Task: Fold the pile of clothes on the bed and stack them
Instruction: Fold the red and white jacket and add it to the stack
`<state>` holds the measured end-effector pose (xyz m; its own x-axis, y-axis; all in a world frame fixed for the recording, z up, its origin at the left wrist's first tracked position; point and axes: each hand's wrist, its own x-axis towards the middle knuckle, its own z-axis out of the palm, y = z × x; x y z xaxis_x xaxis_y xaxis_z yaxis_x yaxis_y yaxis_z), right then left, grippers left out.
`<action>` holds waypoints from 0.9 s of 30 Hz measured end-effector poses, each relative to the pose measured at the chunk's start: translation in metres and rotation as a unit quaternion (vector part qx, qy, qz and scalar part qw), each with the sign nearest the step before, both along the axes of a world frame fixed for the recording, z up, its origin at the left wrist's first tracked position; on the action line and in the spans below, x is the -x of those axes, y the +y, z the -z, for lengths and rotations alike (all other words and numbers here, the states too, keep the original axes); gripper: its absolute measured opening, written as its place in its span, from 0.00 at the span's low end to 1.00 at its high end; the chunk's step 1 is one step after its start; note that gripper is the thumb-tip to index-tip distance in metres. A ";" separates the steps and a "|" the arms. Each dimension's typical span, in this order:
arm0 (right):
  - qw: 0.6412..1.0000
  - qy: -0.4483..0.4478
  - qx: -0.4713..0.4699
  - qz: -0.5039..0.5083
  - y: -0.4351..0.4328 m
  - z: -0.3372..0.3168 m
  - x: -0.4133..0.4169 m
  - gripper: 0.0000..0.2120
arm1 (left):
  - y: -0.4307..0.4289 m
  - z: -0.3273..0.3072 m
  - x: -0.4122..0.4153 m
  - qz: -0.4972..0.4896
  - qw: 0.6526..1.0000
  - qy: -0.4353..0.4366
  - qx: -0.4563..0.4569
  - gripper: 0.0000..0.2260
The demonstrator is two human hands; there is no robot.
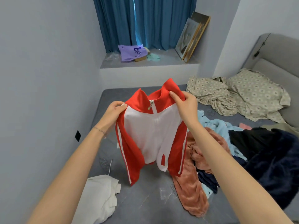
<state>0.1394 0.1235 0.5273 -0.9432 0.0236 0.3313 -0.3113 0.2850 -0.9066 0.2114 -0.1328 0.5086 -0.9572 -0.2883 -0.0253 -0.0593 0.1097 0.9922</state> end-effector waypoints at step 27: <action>0.970 -0.009 -0.216 -0.110 0.082 0.042 0.009 0.23 | 0.063 0.036 -0.022 0.015 0.979 0.038 0.200 0.08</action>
